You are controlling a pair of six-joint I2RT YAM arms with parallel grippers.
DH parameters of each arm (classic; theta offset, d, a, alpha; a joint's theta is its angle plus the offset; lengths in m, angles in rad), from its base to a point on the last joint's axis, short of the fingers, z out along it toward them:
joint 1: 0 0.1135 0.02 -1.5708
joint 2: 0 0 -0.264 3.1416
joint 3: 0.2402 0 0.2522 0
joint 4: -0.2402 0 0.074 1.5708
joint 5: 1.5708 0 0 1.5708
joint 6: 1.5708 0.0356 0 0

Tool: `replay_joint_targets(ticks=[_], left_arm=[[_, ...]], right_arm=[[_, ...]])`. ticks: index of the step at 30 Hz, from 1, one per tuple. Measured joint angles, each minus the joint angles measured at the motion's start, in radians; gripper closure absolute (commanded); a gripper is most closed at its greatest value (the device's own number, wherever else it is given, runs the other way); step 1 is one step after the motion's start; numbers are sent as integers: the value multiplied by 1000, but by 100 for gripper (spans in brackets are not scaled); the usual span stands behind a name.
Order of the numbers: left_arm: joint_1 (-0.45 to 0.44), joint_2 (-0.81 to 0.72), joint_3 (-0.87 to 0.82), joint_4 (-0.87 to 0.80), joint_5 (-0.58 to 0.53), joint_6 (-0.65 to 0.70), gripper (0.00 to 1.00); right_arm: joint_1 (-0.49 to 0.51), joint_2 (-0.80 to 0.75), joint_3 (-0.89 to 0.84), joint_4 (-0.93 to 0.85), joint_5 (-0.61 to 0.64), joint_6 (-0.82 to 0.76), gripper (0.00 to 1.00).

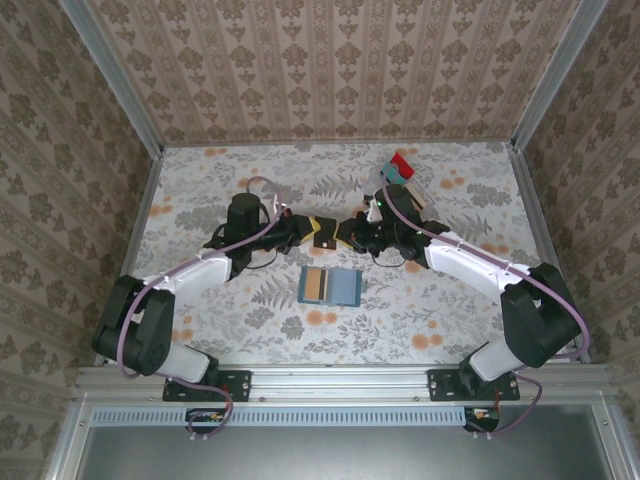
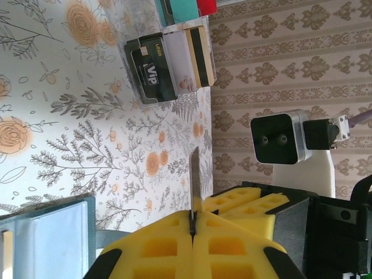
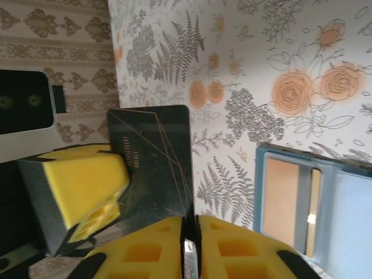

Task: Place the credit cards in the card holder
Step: Insert the credit card into the card slot.

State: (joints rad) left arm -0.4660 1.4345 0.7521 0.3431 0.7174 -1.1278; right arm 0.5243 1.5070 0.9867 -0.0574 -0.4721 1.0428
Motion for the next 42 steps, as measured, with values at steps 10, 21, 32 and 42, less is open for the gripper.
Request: replay_joint_targets(ticks=[10, 21, 32, 42], left_arm=[[-27, -64, -5, -232, -138, 117, 100], [-118, -69, -48, -359, -252, 206, 100], [-143, 0, -63, -320, -267, 230, 100], [-144, 51, -76, -250, -251, 239, 100]], right_arm=[[43, 0, 6, -178, 130, -83, 81], [182, 117, 13, -273, 265, -132, 85], [194, 181, 14, -327, 358, -151, 85], [169, 221, 12, -343, 395, -155, 84]])
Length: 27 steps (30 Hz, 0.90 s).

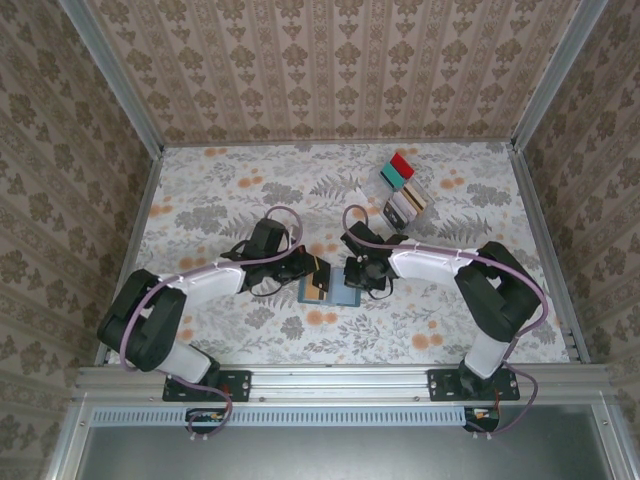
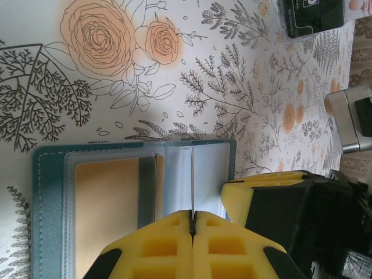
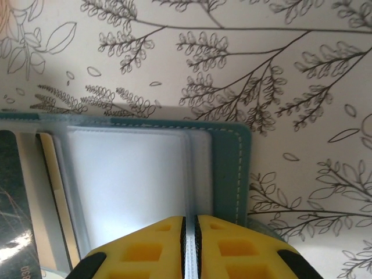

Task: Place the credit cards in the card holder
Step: Insert the credit card into the card slot.

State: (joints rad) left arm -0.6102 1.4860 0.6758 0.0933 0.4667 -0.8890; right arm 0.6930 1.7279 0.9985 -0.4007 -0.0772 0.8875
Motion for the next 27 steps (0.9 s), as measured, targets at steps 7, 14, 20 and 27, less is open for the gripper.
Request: replay_joint_targets(ticks=[7, 14, 20, 27], left_arm=[[-11, 27, -35, 35, 0, 0, 100], [-11, 34, -37, 52, 0, 0, 100], [-12, 42, -75, 130, 8, 0, 100], [-18, 58, -119, 224, 11, 0, 100]], right_arm=[[-2, -3, -4, 0, 0, 0, 83], [-2, -27, -6, -40, 45, -3, 80], [-2, -24, -34, -51, 70, -3, 81], [-2, -18, -37, -47, 74, -2, 81]])
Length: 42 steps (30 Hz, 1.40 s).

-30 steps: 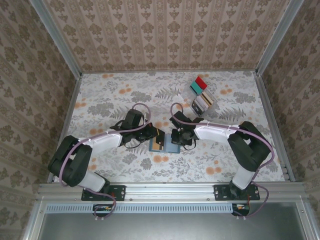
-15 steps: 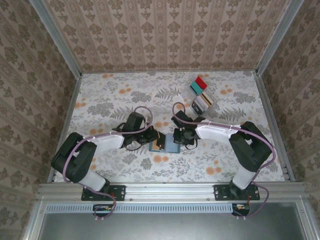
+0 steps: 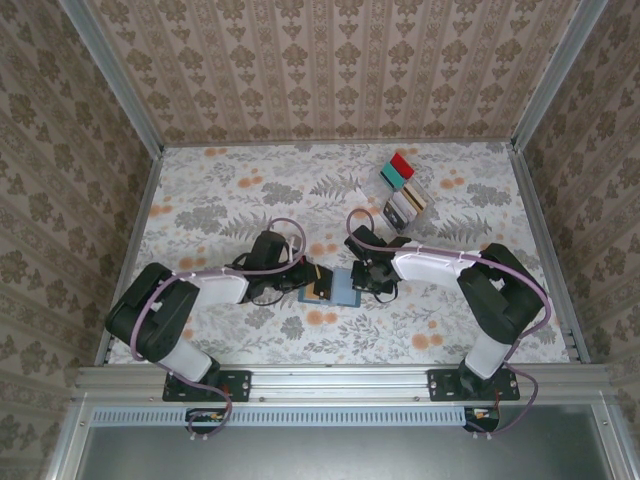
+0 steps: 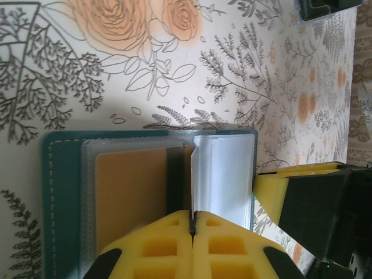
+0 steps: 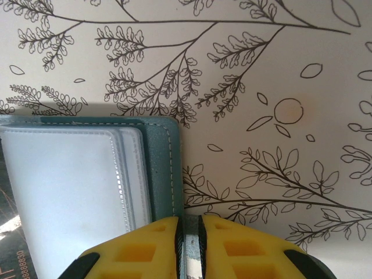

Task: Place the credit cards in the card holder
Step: Insert the credit card into the card slot.

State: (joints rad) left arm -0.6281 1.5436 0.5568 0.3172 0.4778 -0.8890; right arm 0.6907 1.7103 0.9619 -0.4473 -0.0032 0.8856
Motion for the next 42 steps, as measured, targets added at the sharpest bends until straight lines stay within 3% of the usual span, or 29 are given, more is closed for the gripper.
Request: replay_joint_targets(ticks=[22, 42], left_arm=[[-40, 16, -40, 134, -17, -8, 100], [-69, 55, -32, 141, -61, -46, 88]], right_arm=[[0, 3, 0, 2, 0, 4, 81], [0, 4, 0, 5, 0, 8, 81]])
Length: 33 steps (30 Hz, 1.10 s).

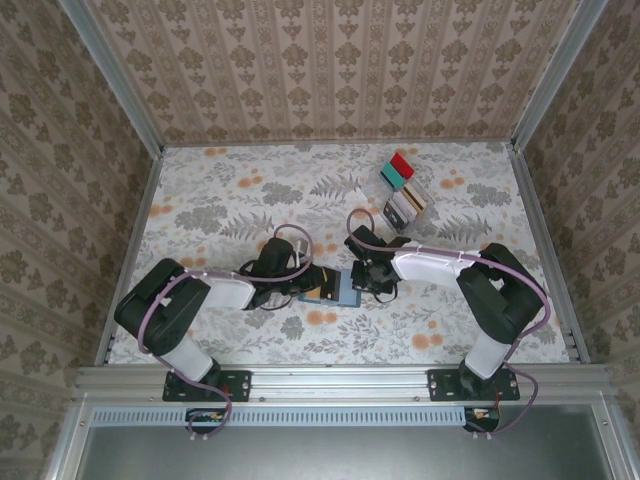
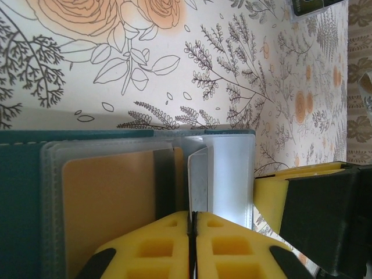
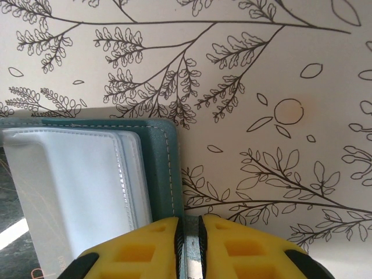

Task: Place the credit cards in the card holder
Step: Insert the credit card into the card slot.

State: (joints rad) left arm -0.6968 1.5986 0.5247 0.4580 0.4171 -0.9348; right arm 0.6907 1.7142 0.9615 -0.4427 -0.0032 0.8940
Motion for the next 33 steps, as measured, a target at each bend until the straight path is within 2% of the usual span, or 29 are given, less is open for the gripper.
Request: replay_joint_targets(ticks=[11, 18, 33], left_arm=[[-32, 11, 82, -161, -30, 47, 74], [-56, 11, 139, -261, -47, 94, 60], [-79, 39, 205, -343, -44, 124, 57]], right_arm=[[0, 1, 0, 1, 0, 3, 81], [0, 1, 0, 1, -1, 3, 81], [-4, 2, -9, 34, -20, 23, 85]])
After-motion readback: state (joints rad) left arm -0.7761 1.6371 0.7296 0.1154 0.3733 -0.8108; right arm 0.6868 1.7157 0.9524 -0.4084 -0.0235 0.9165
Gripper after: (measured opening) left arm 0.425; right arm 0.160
